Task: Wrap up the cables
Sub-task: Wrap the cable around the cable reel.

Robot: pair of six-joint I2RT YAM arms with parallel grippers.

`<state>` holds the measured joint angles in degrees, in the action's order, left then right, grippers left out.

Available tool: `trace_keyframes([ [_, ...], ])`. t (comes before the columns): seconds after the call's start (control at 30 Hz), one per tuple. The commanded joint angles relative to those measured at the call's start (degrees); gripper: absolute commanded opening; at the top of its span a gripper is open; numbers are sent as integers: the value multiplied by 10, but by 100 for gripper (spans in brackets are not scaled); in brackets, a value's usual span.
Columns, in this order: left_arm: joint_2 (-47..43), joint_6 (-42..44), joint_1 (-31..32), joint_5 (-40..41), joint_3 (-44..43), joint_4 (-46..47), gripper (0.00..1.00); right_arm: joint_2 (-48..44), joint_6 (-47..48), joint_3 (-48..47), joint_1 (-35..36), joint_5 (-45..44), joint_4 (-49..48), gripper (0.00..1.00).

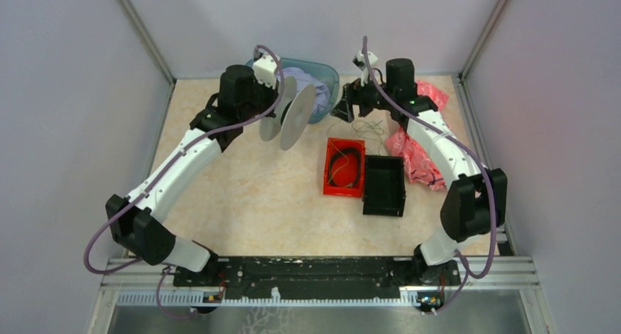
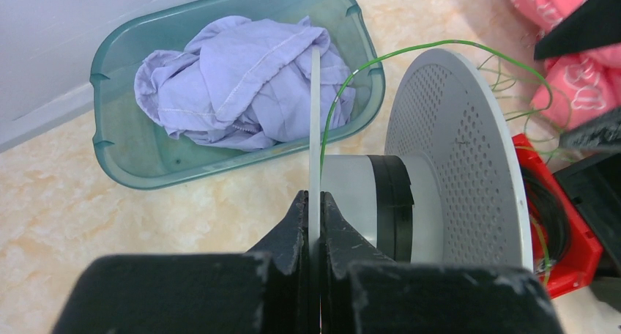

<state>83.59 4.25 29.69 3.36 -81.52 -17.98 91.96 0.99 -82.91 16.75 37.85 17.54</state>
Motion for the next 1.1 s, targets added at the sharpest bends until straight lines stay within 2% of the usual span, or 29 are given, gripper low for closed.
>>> trace_keyframes([
  [0.0,-26,-59,-16,-46,-49,6,0,-61,49,50,4,-2,-47,80],
  [0.1,-26,-84,-29,-71,-72,-6,0,-83,52,105,4,-11,-83,81],
  [0.23,-25,-103,-35,-95,-89,-18,0,-97,25,167,4,-16,-180,81],
  [0.37,-27,-134,-46,-133,-91,-20,0,-68,-20,181,4,-25,-242,80],
  [0.5,-25,-159,-54,-151,-99,-17,0,-27,-84,196,7,4,-290,76],
  [0.7,-18,-182,-58,-163,-123,-23,0,0,-112,252,19,-27,-352,74],
  [0.83,-17,-195,-62,-169,-130,-25,0,22,-140,284,21,-4,-412,70],
  [1.0,-18,-206,-69,-175,-122,-22,0,62,-158,279,30,16,-433,63],
  [1.07,-20,-211,-72,-178,-119,-20,0,67,-156,274,35,12,-431,58],
])
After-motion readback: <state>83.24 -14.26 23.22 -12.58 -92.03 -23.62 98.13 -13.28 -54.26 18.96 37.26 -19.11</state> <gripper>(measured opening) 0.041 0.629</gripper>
